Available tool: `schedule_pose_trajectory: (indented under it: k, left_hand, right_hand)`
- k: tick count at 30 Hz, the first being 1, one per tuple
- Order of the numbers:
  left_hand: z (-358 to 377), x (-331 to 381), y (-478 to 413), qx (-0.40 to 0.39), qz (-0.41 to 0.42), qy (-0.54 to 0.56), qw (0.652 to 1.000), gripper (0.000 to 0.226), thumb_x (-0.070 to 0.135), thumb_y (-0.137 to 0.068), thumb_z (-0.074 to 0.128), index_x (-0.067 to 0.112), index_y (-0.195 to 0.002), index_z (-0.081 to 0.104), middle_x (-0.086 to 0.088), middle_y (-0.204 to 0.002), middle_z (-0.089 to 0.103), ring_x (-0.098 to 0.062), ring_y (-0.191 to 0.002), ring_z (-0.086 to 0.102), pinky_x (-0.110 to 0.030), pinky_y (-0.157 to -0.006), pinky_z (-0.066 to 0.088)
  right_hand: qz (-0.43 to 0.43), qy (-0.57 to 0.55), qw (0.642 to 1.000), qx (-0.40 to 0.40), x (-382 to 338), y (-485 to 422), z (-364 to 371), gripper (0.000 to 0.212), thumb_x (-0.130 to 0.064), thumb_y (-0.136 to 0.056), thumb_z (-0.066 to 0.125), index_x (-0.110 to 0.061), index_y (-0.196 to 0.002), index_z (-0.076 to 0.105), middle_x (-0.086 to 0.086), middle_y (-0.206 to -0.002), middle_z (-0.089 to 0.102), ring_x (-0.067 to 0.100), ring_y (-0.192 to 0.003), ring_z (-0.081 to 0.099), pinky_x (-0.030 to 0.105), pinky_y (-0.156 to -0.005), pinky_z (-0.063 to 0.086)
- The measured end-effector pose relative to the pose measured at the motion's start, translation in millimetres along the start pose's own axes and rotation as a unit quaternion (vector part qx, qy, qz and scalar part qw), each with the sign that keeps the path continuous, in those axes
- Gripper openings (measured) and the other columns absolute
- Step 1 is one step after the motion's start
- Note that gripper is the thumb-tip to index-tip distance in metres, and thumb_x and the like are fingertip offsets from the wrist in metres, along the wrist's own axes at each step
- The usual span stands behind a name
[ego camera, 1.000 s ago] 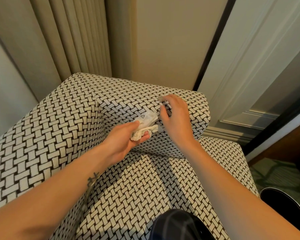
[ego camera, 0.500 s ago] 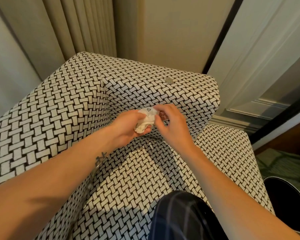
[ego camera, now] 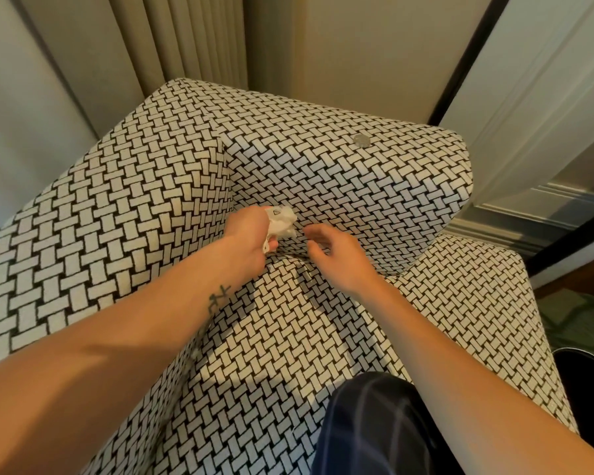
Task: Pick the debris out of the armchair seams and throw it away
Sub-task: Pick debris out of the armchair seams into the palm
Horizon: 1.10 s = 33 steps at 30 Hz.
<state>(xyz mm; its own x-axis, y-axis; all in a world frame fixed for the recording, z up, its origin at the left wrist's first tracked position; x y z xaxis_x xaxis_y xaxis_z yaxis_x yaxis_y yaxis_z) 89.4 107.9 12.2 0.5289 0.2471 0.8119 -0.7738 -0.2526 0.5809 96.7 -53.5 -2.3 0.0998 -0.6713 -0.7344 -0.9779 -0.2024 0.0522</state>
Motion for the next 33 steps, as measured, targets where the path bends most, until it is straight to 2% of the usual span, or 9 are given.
schedule_pose_trajectory:
  k: [3,6,8,11,14,18,24,29,33]
  left_hand:
    - [-5,0,-2,0.02,-0.004,0.028,0.999,0.019,0.005,-0.102,0.041,0.013,-0.096,0.056,-0.009,-0.101,0.066,-0.019,-0.081,0.06,-0.025,-0.064,0.049]
    - [-7,1,-3,0.025,0.0,0.041,0.999,0.016,0.008,-0.101,0.043,0.013,-0.091,0.054,-0.01,-0.101,0.065,-0.02,-0.084,0.059,-0.026,-0.065,0.048]
    - [-6,1,-2,0.019,0.0,0.05,0.999,0.014,0.012,-0.1,0.044,0.013,-0.093,0.055,-0.011,-0.103,0.066,-0.022,-0.086,0.059,-0.027,-0.064,0.047]
    - [-4,-1,-4,0.006,0.006,0.08,0.997,0.015,0.016,-0.1,0.044,0.011,-0.096,0.057,-0.013,-0.104,0.069,-0.02,-0.079,0.061,-0.027,-0.062,0.048]
    - [-1,-2,-6,-0.002,0.018,0.106,0.994,0.019,0.018,-0.101,0.042,0.011,-0.093,0.059,-0.009,-0.093,0.07,-0.018,-0.073,0.061,-0.027,-0.062,0.048]
    - [-2,-1,-7,0.01,0.018,0.132,0.991,0.022,0.021,-0.101,0.042,0.011,-0.093,0.059,-0.008,-0.089,0.069,-0.018,-0.073,0.061,-0.027,-0.061,0.049]
    - [-3,-3,-8,0.026,0.012,0.158,0.987,0.025,0.02,-0.099,0.042,0.012,-0.082,0.058,-0.008,-0.082,0.07,-0.021,-0.074,0.063,-0.028,-0.063,0.051]
    - [-4,-11,-11,0.039,0.008,0.11,0.993,0.026,0.022,-0.101,0.042,0.011,-0.088,0.062,-0.009,-0.085,0.07,-0.021,-0.073,0.061,-0.028,-0.061,0.05]
    - [-6,-17,-11,0.05,-0.002,0.093,0.994,0.028,0.023,-0.102,0.043,0.009,-0.089,0.064,-0.011,-0.086,0.071,-0.021,-0.071,0.062,-0.028,-0.06,0.052]
  right_hand:
    - [0.035,0.064,0.996,-0.049,8,-4,22,0.046,-0.025,-0.103,0.052,-0.014,-0.148,0.047,0.002,-0.143,0.058,0.019,-0.129,0.057,0.035,-0.11,0.045]
    - [0.057,0.177,0.98,-0.072,17,-10,38,0.035,-0.033,-0.102,0.051,-0.014,-0.13,0.056,0.006,-0.119,0.068,0.025,-0.103,0.064,0.039,-0.09,0.054]
    - [0.07,0.22,0.969,-0.086,24,-12,45,0.036,-0.039,-0.101,0.051,-0.013,-0.125,0.056,0.007,-0.112,0.068,0.025,-0.098,0.063,0.038,-0.083,0.054]
    - [0.084,0.22,0.966,-0.109,32,-16,56,0.043,-0.042,-0.1,0.051,-0.01,-0.13,0.055,0.009,-0.113,0.067,0.027,-0.102,0.063,0.039,-0.086,0.054]
    - [0.087,0.218,0.966,-0.109,35,-25,61,0.039,-0.046,-0.098,0.051,-0.012,-0.114,0.061,0.007,-0.103,0.068,0.027,-0.097,0.064,0.039,-0.082,0.055]
    - [0.11,0.2,0.966,-0.121,42,-36,69,0.053,-0.057,-0.098,0.048,-0.013,-0.125,0.061,0.006,-0.106,0.069,0.026,-0.1,0.063,0.035,-0.08,0.05]
    - [0.14,0.191,0.96,-0.149,41,-55,83,0.057,-0.068,-0.095,0.043,-0.015,-0.081,0.058,0.0,-0.076,0.063,0.023,-0.077,0.062,0.034,-0.066,0.047]
    - [0.185,0.106,0.963,-0.164,48,-56,93,0.055,-0.063,-0.093,0.049,-0.012,-0.104,0.067,0.004,-0.09,0.071,0.027,-0.093,0.069,0.041,-0.087,0.056]
    - [0.23,0.074,0.951,-0.193,45,-56,98,0.059,-0.061,-0.094,0.047,-0.011,-0.12,0.066,0.009,-0.121,0.068,0.03,-0.118,0.061,0.046,-0.108,0.044]
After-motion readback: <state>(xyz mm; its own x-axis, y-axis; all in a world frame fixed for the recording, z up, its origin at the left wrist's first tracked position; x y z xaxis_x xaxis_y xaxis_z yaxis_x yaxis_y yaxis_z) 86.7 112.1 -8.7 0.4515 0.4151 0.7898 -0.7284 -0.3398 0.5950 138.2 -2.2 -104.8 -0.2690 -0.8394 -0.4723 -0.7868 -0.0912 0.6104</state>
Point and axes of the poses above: each hand's wrist, its own y-axis away from the middle knuckle, its own z-axis out of the palm, x = y × z, the point moved 8 cm from there along -y, towards the middle knuckle
